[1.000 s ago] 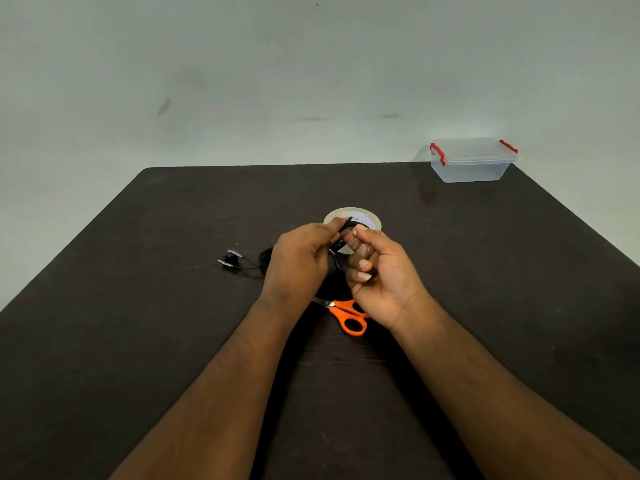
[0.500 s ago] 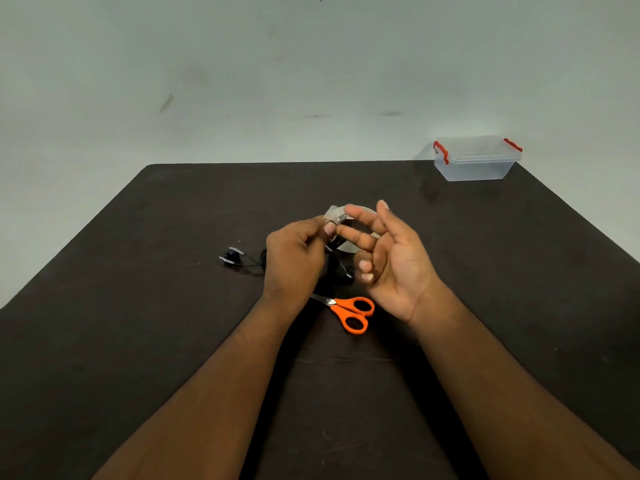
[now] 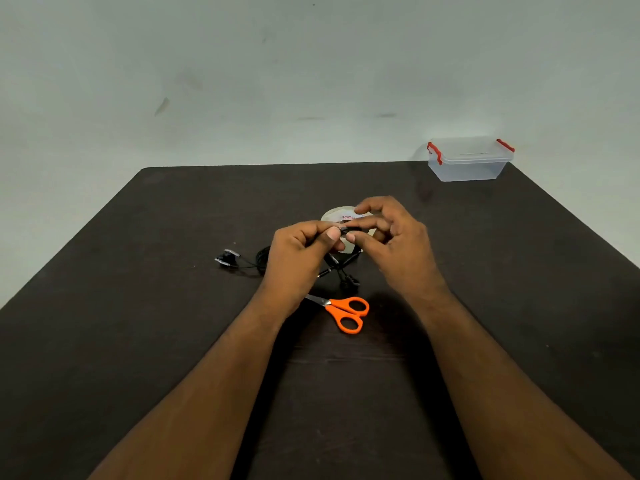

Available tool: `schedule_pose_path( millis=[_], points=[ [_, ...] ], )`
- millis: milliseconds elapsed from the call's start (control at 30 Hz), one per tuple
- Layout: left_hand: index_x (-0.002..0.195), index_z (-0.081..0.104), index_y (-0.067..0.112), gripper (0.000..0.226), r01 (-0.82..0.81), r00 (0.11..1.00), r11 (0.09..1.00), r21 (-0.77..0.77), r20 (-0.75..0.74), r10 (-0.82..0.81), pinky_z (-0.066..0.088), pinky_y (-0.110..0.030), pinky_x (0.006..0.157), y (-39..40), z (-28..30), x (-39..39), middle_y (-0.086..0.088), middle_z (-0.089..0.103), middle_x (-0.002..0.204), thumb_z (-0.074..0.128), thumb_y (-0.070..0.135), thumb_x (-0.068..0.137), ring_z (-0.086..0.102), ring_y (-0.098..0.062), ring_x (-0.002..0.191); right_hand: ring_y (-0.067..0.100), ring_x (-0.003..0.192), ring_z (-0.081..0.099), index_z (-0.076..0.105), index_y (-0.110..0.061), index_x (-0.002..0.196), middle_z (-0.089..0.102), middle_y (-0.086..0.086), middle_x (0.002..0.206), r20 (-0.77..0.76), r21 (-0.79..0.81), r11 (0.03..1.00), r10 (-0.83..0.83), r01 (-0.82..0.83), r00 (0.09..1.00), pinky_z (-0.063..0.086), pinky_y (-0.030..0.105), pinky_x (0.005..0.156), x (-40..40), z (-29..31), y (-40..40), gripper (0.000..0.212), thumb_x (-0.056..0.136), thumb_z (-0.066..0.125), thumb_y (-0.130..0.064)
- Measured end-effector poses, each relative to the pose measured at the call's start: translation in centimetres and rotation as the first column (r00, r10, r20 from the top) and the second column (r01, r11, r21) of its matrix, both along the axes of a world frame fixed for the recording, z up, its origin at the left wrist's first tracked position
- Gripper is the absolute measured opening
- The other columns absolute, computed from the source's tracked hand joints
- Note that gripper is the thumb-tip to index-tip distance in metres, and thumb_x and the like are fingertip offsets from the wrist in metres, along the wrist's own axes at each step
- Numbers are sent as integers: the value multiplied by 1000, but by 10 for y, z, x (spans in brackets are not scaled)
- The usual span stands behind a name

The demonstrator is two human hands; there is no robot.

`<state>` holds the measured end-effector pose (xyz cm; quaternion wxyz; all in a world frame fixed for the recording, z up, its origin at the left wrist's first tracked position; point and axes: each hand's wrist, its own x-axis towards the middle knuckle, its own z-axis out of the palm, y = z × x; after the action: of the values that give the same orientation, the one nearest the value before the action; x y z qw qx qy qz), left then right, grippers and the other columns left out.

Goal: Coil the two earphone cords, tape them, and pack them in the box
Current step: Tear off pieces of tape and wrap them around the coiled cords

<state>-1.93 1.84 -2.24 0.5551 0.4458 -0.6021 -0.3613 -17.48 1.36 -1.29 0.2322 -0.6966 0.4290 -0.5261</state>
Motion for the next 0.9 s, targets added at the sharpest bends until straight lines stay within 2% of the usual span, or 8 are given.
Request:
schedule_pose_path(
  millis=[133, 200, 300, 433, 500, 567, 633, 900],
  points=[
    [94, 73, 5, 11, 19, 987, 990, 142, -163, 5, 49, -22, 80, 3, 4, -1, -7, 72, 74, 65, 10, 88, 68, -12, 78, -2, 56, 54, 60, -12, 93, 68, -6, 83, -157, -141, 987, -102, 80, 982, 44, 14, 57, -1, -6, -5, 19, 80, 74, -11],
    [117, 65, 9, 33, 71, 958, 972, 222, -288, -4, 49, -26, 86, 2, 7, 1, -7, 72, 73, 70, 11, 85, 68, -13, 77, -4, 63, 52, 66, -11, 90, 67, -7, 84, -217, -239, 969, -110, 56, 970, 42, 16, 62, -1, -8, -7, 12, 81, 72, -10],
    [134, 44, 21, 62, 29, 958, 963, 267, -283, 50, 47, -28, 88, 1, 7, 2, -9, 73, 72, 75, 14, 81, 70, -15, 75, 2, 84, 60, 72, -10, 98, 72, -1, 93, -307, -392, 920, -147, 15, 940, 45, 20, 79, 0, -12, -10, 17, 82, 68, -5],
    [115, 40, 22, 43, -85, 995, 996, 37, -44, 86, 46, -16, 66, 3, 6, 0, -6, 72, 71, 71, 15, 85, 66, -7, 65, 14, 95, 62, 71, -8, 105, 71, 2, 98, -376, -402, 916, -156, -9, 913, 44, 26, 88, 1, -14, -15, 21, 87, 61, -7],
    [104, 45, 25, 31, -83, 976, 979, -186, 185, 118, 50, -24, 77, 1, 2, 1, 3, 69, 68, 69, 16, 87, 64, -3, 66, 18, 97, 61, 70, -9, 109, 70, 2, 101, -395, -340, 941, -150, 8, 906, 45, 27, 87, 2, -15, -15, 23, 89, 58, -11],
    [103, 52, 29, 25, -67, 914, 937, -342, 357, 195, 40, -48, 100, -3, -4, 1, 12, 66, 70, 67, 16, 88, 63, -4, 73, 20, 98, 59, 68, -12, 113, 67, 2, 104, -416, -263, 964, -147, 36, 897, 46, 28, 84, 2, -16, -14, 26, 91, 53, -14],
    [109, 58, 26, 24, -91, 833, 908, -410, 468, 295, 20, -48, 113, -6, -6, 0, 11, 66, 76, 65, 16, 89, 64, -10, 80, 20, 99, 57, 66, -14, 115, 64, 2, 105, -435, -215, 975, -144, 52, 889, 43, 25, 83, 3, -16, -13, 26, 93, 52, -14],
    [94, 71, 20, 12, -191, 526, 845, -499, 675, 518, 20, -44, 107, -7, -4, -5, 4, 65, 75, 60, 22, 92, 60, -21, 82, 19, 104, 48, 64, -14, 115, 60, 3, 110, -463, -153, 983, -162, 102, 871, 45, 29, 80, 9, -13, -9, 22, 97, 51, -16]
  ],
)
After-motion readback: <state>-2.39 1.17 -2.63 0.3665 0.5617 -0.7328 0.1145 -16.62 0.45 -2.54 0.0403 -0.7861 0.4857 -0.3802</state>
